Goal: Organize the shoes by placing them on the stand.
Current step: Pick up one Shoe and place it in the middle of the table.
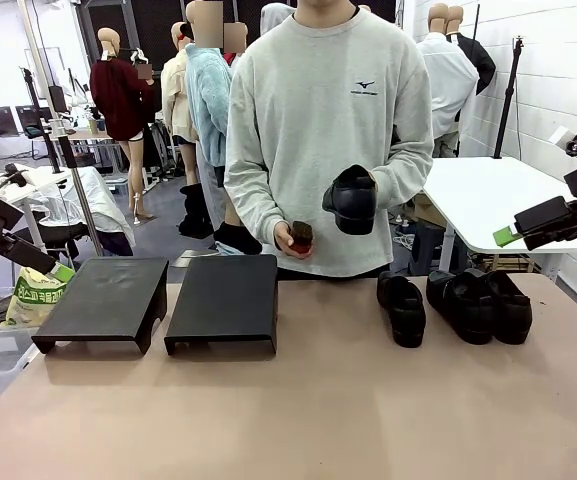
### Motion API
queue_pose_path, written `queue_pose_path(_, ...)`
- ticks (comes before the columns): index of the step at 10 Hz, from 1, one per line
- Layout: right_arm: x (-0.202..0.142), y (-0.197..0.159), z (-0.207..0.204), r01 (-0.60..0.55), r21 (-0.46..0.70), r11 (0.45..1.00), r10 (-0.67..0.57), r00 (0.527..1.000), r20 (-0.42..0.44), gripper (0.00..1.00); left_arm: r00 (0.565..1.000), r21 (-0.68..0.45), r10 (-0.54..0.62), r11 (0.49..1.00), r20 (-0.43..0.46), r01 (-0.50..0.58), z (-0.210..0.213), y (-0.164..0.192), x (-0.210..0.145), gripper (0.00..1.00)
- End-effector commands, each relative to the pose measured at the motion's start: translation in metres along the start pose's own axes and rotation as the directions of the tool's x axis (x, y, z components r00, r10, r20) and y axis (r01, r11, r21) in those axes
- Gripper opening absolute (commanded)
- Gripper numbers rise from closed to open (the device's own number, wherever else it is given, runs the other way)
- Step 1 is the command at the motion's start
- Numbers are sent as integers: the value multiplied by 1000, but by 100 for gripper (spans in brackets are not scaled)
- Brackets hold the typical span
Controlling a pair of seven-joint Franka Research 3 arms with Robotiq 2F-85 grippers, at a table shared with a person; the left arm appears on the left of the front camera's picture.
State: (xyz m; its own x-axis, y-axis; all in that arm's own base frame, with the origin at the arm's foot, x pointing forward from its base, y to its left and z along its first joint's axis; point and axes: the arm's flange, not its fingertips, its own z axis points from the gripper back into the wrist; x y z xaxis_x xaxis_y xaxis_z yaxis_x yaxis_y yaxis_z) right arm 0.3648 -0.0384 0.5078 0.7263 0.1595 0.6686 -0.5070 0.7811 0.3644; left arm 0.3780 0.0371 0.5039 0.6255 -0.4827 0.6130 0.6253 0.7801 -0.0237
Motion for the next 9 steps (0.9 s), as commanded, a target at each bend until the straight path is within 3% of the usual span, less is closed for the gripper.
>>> queue_pose_path(1,0,0,0,0,0,1000,0,1000,0,100,1000,-14,-10,1000,8,10,0,3,-3,100)
queue_pose_path(5,33,-16,-21,60,-129,990,-71,994,-82,100,1000,-14,-10,1000,8,10,0,3,-3,100)
queue_pose_path(9,70,-42,-83,88,-282,955,-169,946,-277,100,1000,-14,-10,1000,8,10,0,3,-3,100)
